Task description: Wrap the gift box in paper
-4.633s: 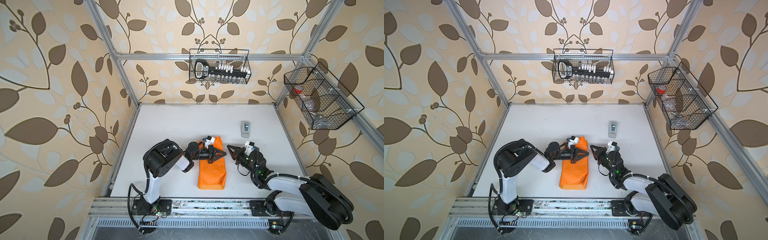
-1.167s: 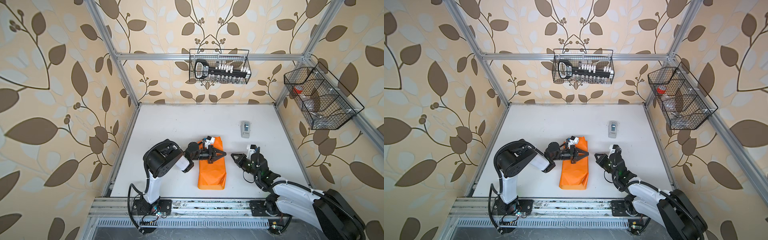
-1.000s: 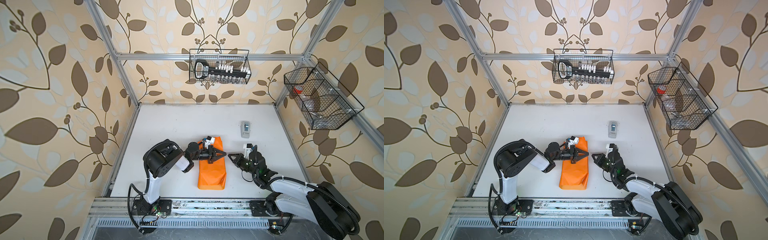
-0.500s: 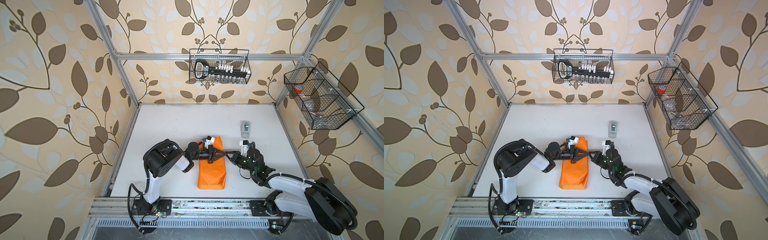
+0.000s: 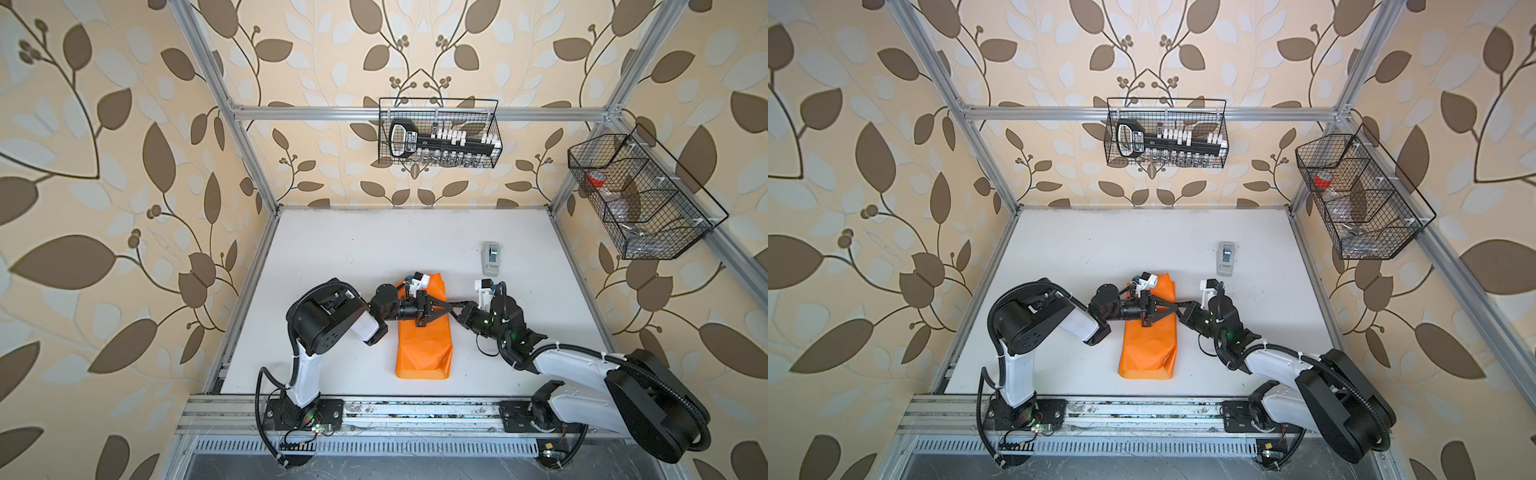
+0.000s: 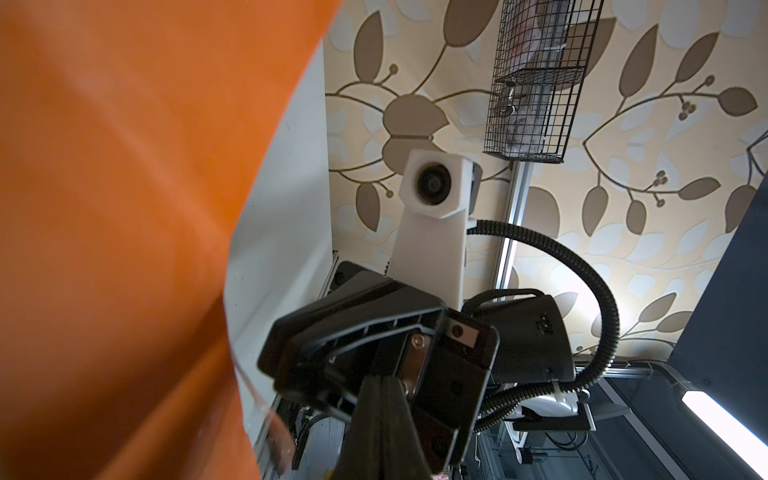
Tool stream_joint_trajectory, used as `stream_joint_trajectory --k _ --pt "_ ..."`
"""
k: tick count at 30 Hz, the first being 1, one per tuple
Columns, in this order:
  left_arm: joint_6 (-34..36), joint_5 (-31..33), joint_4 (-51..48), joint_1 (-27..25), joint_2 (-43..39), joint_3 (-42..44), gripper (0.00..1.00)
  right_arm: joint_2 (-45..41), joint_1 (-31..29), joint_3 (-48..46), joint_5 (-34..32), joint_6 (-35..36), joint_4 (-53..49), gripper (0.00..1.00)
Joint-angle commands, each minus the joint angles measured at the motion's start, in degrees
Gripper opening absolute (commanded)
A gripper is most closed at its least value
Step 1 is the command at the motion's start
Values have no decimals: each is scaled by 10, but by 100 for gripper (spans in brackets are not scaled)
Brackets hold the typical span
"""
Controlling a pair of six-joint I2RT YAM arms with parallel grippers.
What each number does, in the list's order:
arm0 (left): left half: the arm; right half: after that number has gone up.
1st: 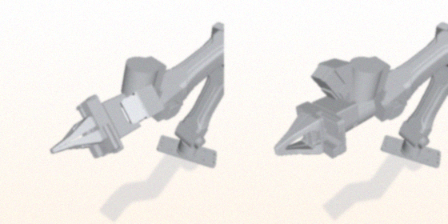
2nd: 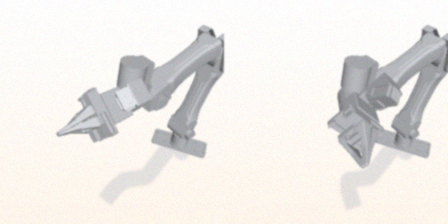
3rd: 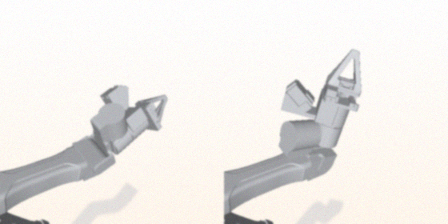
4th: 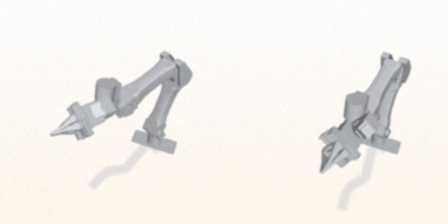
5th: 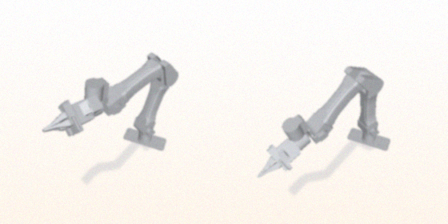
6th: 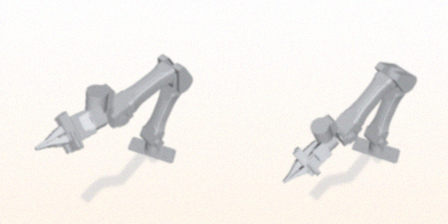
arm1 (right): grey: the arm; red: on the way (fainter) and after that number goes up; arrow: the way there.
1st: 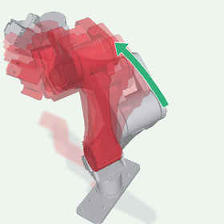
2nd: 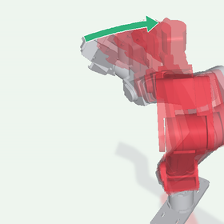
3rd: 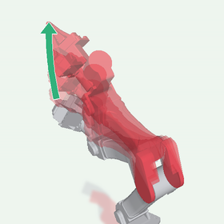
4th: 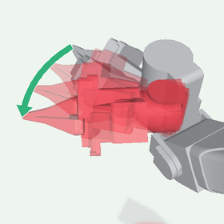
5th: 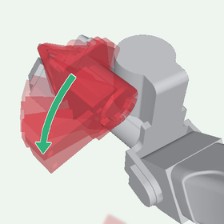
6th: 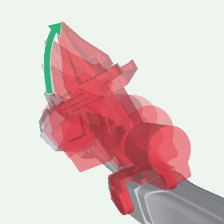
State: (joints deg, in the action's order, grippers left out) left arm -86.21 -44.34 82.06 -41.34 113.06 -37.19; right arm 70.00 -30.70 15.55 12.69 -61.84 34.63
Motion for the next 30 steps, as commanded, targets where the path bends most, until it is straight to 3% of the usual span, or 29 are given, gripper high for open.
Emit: stream_joint_trajectory --k 1,30 --pt "-9 4 -1 -7 10 -3 0 6 -6 10 -3 10 0 10" --pt "-9 5 0 -7 11 2 0 45 -38 -8 -5 -15 57 7"
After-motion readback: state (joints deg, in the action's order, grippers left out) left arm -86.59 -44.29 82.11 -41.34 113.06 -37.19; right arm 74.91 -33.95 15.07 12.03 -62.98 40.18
